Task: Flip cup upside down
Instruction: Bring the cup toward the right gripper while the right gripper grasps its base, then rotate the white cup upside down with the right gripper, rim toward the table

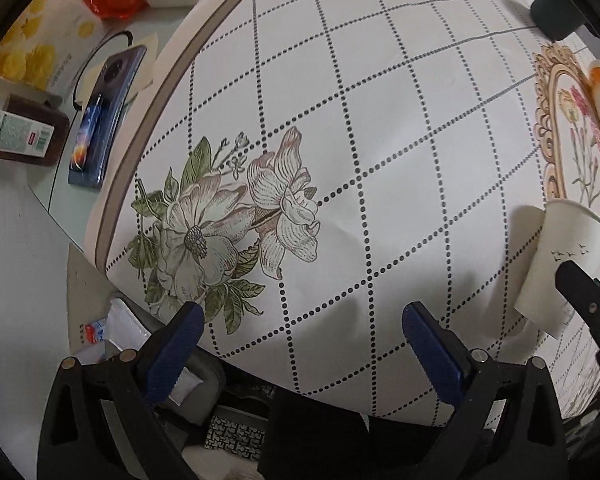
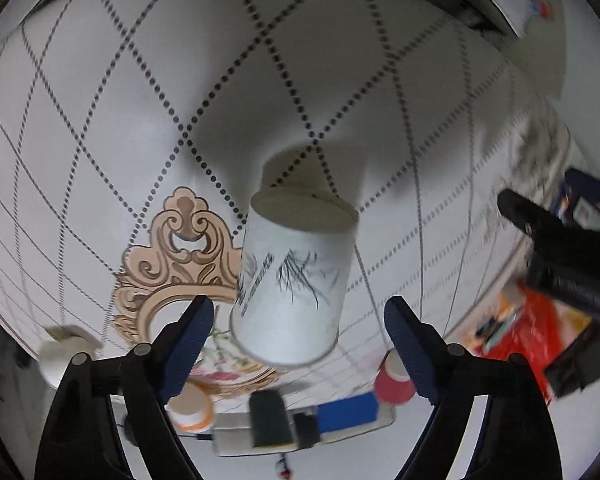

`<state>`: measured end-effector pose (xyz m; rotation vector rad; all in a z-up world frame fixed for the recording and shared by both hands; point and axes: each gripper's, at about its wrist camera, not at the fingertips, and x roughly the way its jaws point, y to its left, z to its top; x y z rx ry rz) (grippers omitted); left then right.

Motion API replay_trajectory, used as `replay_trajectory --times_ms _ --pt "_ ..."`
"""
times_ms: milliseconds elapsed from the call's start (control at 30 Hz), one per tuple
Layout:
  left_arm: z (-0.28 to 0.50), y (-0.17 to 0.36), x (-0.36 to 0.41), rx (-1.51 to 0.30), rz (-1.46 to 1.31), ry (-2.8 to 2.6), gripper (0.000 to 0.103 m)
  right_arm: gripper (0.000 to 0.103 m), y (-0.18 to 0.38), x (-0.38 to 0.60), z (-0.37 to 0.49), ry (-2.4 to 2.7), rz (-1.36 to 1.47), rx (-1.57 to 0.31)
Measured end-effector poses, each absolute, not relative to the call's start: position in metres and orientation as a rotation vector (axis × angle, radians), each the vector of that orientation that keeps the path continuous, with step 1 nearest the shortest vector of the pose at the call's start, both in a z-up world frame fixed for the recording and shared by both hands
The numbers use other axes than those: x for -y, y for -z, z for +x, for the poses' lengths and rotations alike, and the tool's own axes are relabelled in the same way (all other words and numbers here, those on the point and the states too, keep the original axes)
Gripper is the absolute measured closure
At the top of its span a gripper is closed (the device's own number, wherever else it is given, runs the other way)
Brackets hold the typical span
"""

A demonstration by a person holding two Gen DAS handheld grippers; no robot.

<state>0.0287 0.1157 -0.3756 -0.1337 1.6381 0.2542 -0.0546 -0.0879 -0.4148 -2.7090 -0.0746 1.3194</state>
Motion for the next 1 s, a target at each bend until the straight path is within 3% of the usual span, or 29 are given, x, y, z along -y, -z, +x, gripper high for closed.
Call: replay_trajectory --times_ms 100,233,467,700,1000 --pt "0.027 0.381 -0.115 -1.647 -0.148 -0.263 0.001 0.018 0.425 0.088 -0.048 -1.351 -2.725 0.121" --pt "0.029 0.384 -0.117 -1.653 -0.156 -0.272 0.001 0.035 0.436 0.086 -0.038 -1.369 -2.725 0.102" --pt "0.034 0.386 -0.122 -1.661 -0.155 -0.272 0.001 0.038 0.439 0.078 -0.023 -1.368 -2.633 0.031" --pt "0.043 0.375 -0.115 -1.651 -0.123 -0.262 0.001 0.039 0.432 0.056 -0.01 -1.263 -2.471 -0.181" --pt "0.057 0.364 -0.101 -1.635 -0.075 -0.239 0.001 0.039 0.418 0.028 0.04 -1.092 -2.166 -0.661"
